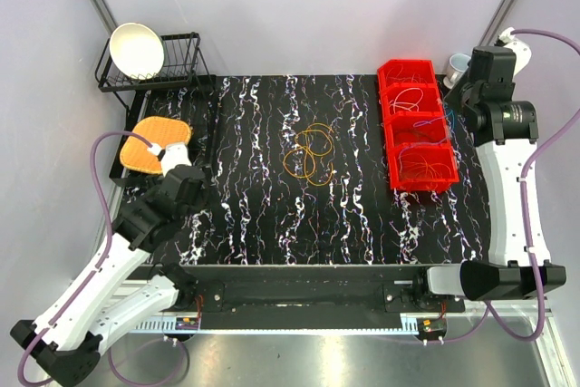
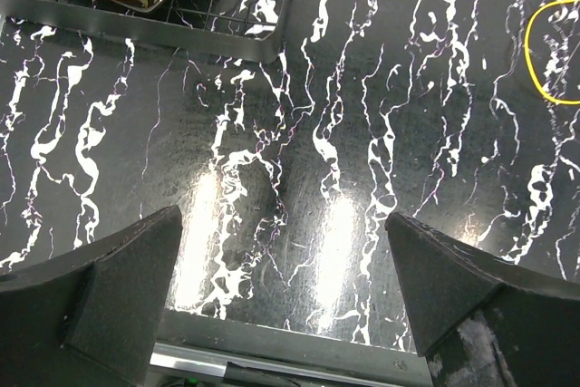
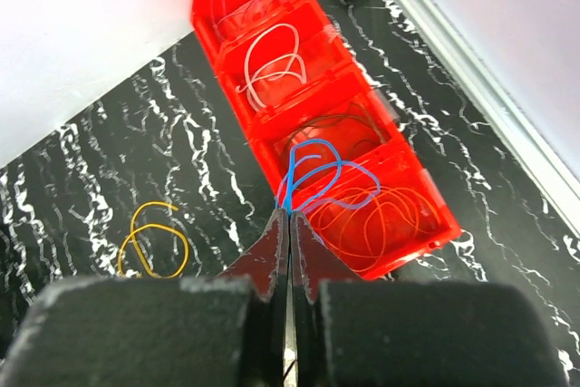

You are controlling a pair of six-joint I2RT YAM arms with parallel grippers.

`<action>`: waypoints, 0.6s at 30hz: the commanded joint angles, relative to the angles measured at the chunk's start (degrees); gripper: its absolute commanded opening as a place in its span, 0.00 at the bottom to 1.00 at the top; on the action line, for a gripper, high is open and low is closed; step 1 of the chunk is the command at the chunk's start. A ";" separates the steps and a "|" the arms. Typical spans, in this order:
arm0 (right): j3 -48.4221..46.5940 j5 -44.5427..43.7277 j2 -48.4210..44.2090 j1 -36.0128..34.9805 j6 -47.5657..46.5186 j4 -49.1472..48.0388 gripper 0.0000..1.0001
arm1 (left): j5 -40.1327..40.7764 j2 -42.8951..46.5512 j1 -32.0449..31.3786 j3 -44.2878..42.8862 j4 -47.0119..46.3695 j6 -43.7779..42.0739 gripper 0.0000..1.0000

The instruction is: Untangle the cables

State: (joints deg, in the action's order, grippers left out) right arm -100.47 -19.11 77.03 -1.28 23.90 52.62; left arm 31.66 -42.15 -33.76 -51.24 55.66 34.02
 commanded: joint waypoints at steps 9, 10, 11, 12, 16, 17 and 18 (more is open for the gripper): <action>12.47 -0.76 -5.23 0.75 3.52 -1.55 0.00 | -0.63 -0.65 0.18 -0.44 -2.05 -1.24 0.99; 13.36 0.47 -5.32 0.84 3.96 -1.82 0.00 | -0.63 -0.74 0.18 -0.44 -2.13 -1.24 0.99; 14.76 1.00 -5.32 0.84 4.57 -2.08 0.00 | -0.72 -0.65 0.10 -0.44 -2.13 -1.32 0.99; 15.29 1.97 -5.23 0.84 4.75 -2.34 0.00 | -0.81 -0.83 0.10 -0.44 -2.13 -1.33 0.99; 17.93 3.12 -4.53 0.75 5.45 -3.40 0.00 | -0.81 -0.74 0.18 -0.44 -2.13 -1.33 0.99; 18.89 3.12 -4.09 0.93 5.72 -3.58 0.00 | -0.81 -0.74 0.10 -0.44 -2.13 -1.33 0.99; 19.42 3.20 -4.00 0.75 5.89 -3.93 0.00 | -0.72 -0.65 0.10 -0.44 -2.13 -1.33 0.99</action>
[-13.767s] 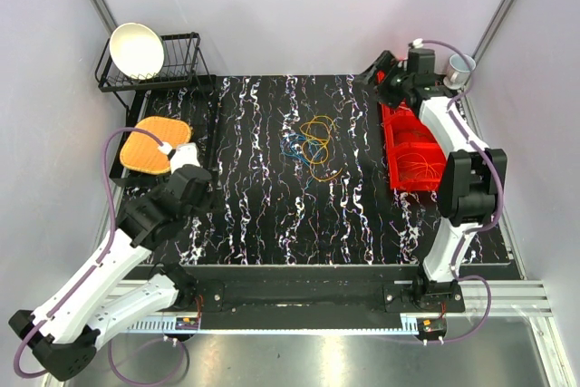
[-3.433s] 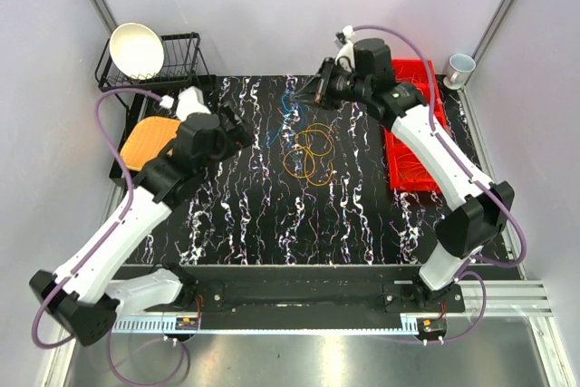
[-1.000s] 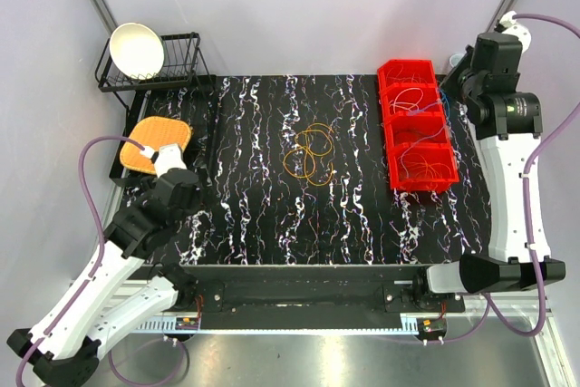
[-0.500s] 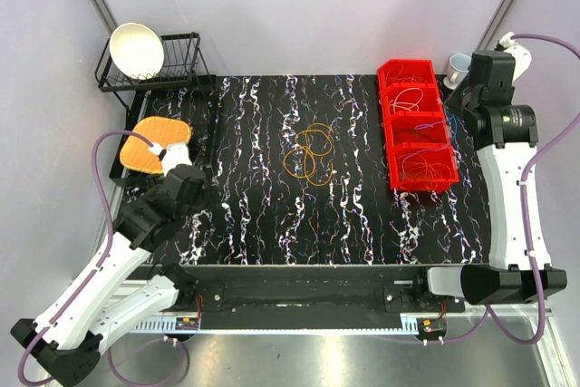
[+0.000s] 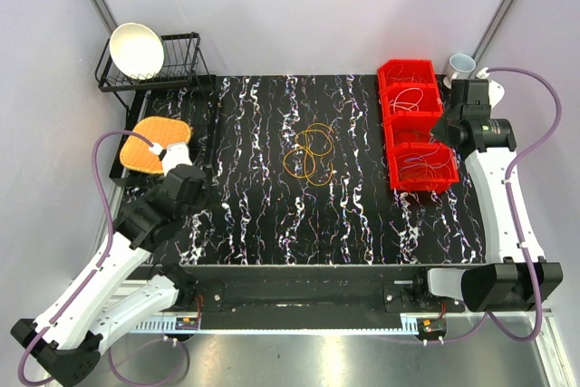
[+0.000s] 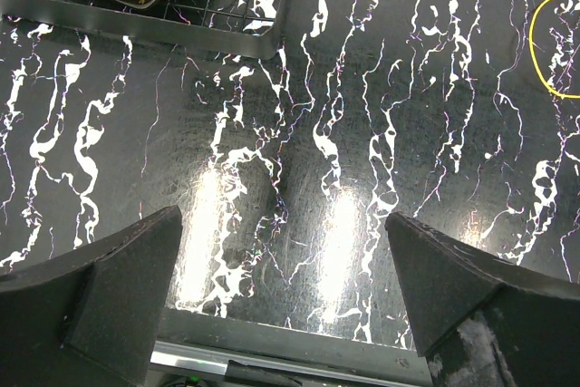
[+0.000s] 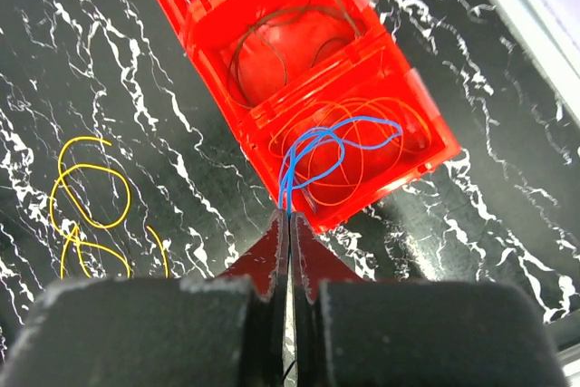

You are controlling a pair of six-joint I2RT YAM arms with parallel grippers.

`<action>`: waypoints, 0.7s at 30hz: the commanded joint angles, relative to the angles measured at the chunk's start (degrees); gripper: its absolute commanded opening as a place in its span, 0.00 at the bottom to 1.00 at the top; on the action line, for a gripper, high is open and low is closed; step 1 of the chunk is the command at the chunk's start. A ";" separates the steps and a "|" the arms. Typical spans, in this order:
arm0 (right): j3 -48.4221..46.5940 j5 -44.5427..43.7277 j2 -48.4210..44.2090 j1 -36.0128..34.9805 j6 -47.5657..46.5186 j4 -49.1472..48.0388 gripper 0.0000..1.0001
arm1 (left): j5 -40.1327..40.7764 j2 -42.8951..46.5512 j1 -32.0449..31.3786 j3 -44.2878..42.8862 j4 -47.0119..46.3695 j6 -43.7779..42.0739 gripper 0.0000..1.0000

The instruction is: Untangle the cables

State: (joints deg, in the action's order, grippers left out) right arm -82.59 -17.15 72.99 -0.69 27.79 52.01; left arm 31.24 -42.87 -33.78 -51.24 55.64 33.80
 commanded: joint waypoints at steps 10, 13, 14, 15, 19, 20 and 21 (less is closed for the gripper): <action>6.73 -1.74 2.50 0.34 4.20 -5.77 0.00 | -0.39 0.16 0.12 -0.44 -2.20 -1.19 0.99; 7.79 -4.91 3.38 0.42 5.34 -6.39 0.00 | -0.57 0.24 0.12 -0.44 -2.20 -1.28 0.99; 8.14 -5.26 3.65 0.42 5.69 -6.65 0.00 | -0.57 0.25 0.12 -0.44 -2.11 -1.28 0.99; 8.32 -5.70 4.00 0.34 5.87 -6.92 0.00 | -0.57 0.33 0.12 -0.35 -2.29 -1.28 0.99; 9.11 -5.88 6.45 2.09 6.84 -8.41 0.00 | -0.75 0.33 0.12 -0.44 -2.38 -1.46 0.99; 9.28 -6.05 6.98 2.18 7.10 -8.68 0.00 | -0.75 0.33 0.12 -0.44 -2.29 -1.46 0.99; 9.29 -6.14 7.60 2.27 7.19 -8.94 0.00 | -0.75 0.51 0.12 -0.44 -2.37 -1.46 0.99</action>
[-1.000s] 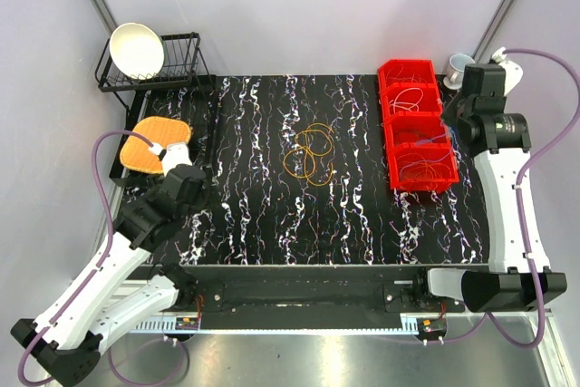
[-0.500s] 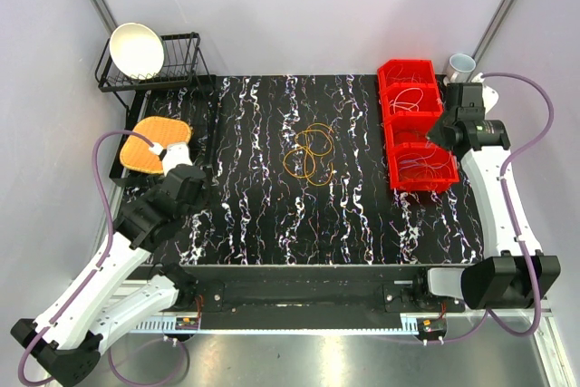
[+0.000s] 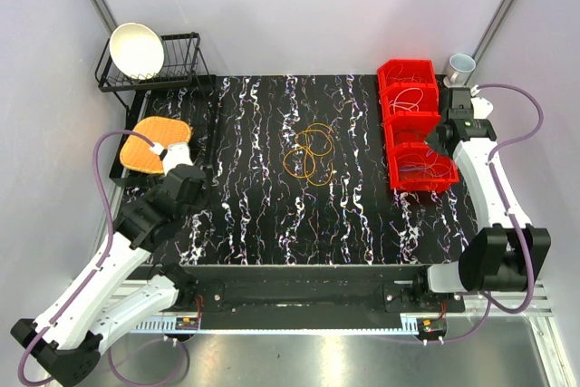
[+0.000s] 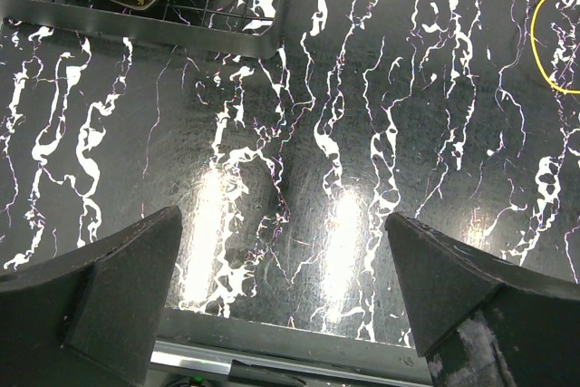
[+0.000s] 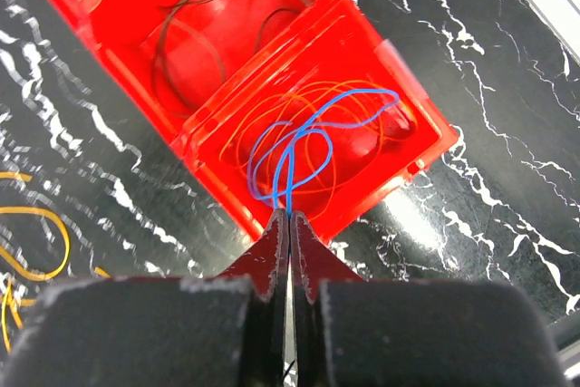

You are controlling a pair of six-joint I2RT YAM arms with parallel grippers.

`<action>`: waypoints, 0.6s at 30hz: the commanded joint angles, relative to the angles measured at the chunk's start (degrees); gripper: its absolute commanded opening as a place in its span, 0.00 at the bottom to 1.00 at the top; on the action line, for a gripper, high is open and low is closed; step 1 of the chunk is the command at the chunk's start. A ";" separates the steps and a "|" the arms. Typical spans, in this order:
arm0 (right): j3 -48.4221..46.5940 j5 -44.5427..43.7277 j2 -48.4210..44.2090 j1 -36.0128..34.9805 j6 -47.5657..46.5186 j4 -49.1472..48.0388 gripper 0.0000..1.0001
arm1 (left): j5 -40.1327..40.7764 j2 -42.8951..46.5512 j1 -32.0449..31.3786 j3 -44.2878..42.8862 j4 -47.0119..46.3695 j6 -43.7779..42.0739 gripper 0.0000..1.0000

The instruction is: Untangle the cables

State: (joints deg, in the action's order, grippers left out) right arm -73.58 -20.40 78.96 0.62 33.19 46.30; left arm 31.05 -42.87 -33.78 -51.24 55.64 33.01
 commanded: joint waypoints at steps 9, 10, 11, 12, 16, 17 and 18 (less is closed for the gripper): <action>1.16 -1.92 9.10 2.01 2.14 -7.10 0.00 | -0.20 0.86 0.21 -0.35 -2.37 -0.58 0.99; 1.42 -1.66 10.33 2.10 2.23 -7.80 0.00 | -0.11 0.77 0.12 -0.35 -2.38 -0.58 0.99; 1.86 -1.31 10.86 2.19 2.32 -8.07 0.00 | -0.11 0.95 0.20 -0.35 -2.29 -0.58 0.99; 2.12 -0.70 11.56 2.28 2.49 -8.25 0.00 | -0.11 0.86 0.12 -0.26 -2.29 -0.50 0.99; 3.70 1.06 14.64 2.37 2.93 -10.26 0.00 | 0.06 0.95 0.20 -0.26 -2.38 -0.50 0.99; 4.14 1.33 15.08 2.37 2.85 -10.62 0.00 | -0.02 0.86 0.12 -0.35 -2.38 -0.58 0.99; 4.32 1.85 15.61 2.45 2.93 -10.97 0.00 | 0.06 0.95 0.12 -0.26 -2.38 -0.50 0.99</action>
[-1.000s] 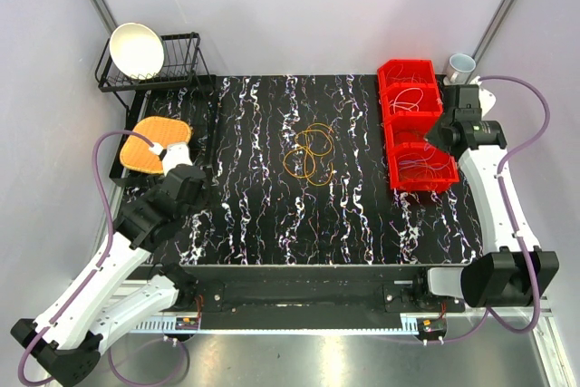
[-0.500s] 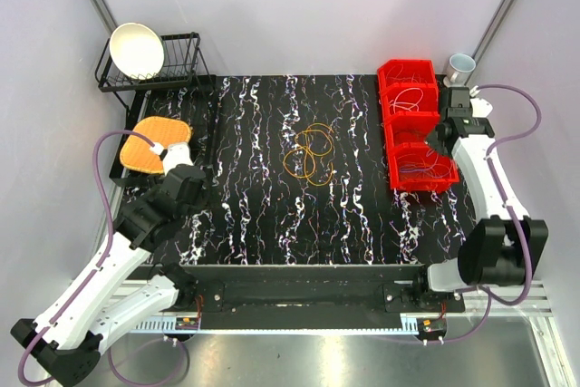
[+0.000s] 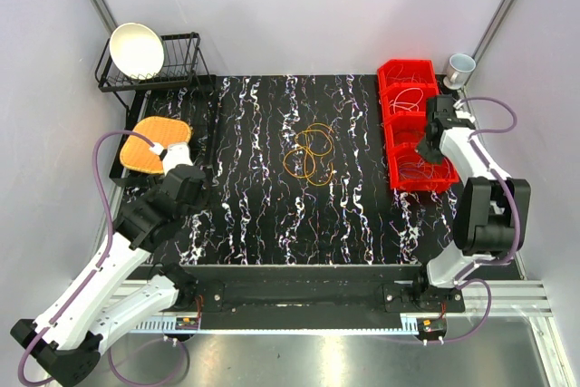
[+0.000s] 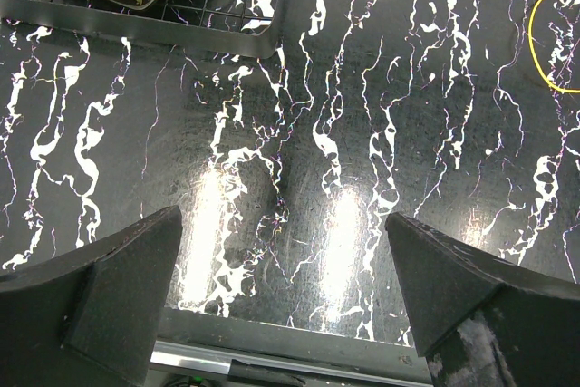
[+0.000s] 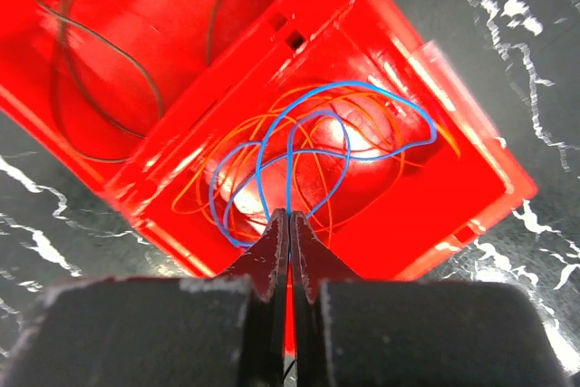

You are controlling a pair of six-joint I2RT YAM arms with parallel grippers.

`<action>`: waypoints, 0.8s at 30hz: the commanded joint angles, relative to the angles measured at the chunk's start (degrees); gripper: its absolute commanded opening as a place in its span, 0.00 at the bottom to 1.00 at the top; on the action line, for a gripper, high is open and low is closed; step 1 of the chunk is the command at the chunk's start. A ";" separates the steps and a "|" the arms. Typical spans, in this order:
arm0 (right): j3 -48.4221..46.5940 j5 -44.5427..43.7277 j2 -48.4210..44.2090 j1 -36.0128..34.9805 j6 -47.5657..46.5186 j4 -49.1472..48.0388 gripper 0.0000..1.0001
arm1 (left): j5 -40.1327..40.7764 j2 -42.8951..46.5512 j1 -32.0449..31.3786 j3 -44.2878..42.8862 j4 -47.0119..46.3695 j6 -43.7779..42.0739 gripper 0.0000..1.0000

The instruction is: Untangle the cables

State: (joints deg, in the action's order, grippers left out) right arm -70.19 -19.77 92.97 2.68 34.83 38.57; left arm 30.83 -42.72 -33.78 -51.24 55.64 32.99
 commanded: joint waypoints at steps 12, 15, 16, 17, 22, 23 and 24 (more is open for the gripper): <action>-2.05 3.33 7.57 0.40 -2.31 -4.99 0.00 | 0.37 0.80 0.12 -0.35 -2.29 -0.56 0.99; -2.75 5.09 7.06 0.40 -2.75 -4.99 0.00 | 0.46 0.97 0.12 -0.35 -2.29 -0.56 0.99; -2.76 5.53 6.70 0.40 -2.75 -5.08 0.00 | 0.46 0.97 0.12 -0.35 -2.20 -0.47 0.99; -2.67 5.53 5.92 0.40 -3.18 -4.99 0.02 | 0.55 1.15 0.20 -0.35 -2.37 -0.56 0.99; -2.76 6.14 4.07 0.40 -4.07 -4.82 0.27 | 0.55 0.97 0.12 -0.35 -2.38 -0.56 0.99; -2.84 6.23 3.45 0.40 -4.15 -4.56 0.32 | 0.46 0.97 0.12 -0.35 -2.29 -0.47 0.99; -2.93 6.32 3.19 0.40 -4.24 -4.55 0.36 | 0.46 0.88 0.20 -0.35 -2.37 -0.56 0.99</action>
State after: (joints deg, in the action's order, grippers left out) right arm -70.85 -14.15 100.22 2.74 31.77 34.54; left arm 30.85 -42.11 -33.78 -51.24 55.61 32.99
